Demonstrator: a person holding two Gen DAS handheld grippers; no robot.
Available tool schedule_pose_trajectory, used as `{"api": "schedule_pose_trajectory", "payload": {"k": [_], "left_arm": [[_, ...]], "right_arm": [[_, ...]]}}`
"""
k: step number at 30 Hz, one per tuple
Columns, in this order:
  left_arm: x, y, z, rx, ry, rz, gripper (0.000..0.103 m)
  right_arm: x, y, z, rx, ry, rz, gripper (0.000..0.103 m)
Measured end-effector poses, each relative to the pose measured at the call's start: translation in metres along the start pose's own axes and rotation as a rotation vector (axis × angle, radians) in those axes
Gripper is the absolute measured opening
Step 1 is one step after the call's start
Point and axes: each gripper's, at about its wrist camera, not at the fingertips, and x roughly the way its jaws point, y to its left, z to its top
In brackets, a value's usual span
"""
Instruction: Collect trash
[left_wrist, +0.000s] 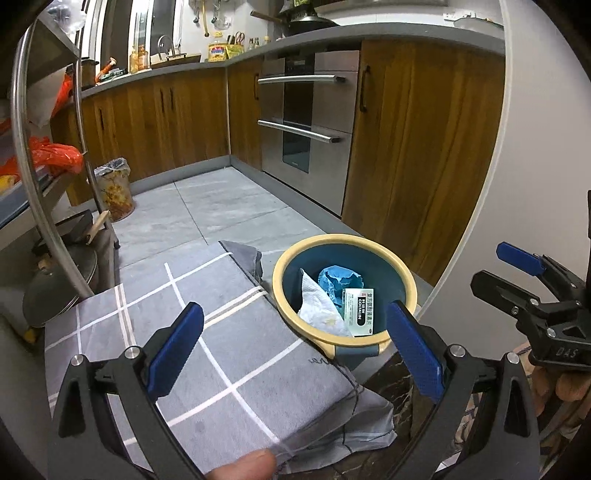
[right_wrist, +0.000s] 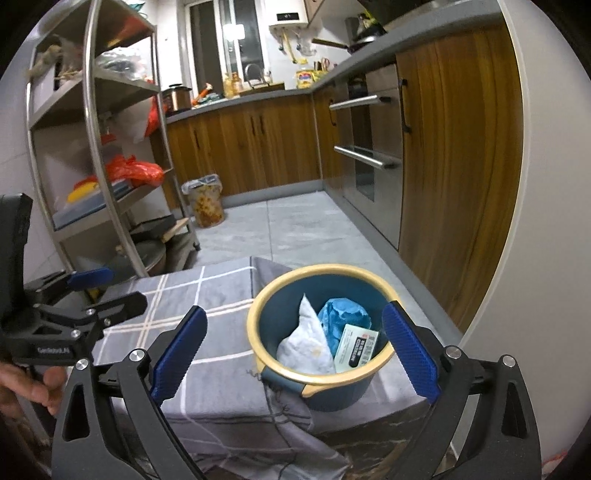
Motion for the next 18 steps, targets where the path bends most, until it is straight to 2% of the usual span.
{"api": "schedule_pose_trajectory", "payload": {"k": [4,18], "left_arm": [[-0.0054,-0.0004,-0.0039,0.004,-0.019,0.012,0.097],[0.0002,0.0085,-0.0074,-0.016,0.002,0.059,0.097]], "right_arm": [[0.0007,0.0005,0.0002,-0.002,-0.009,-0.006,0.096],[0.0005,-0.0009,-0.0005,0.015,-0.010,0.010,0.096]]}}
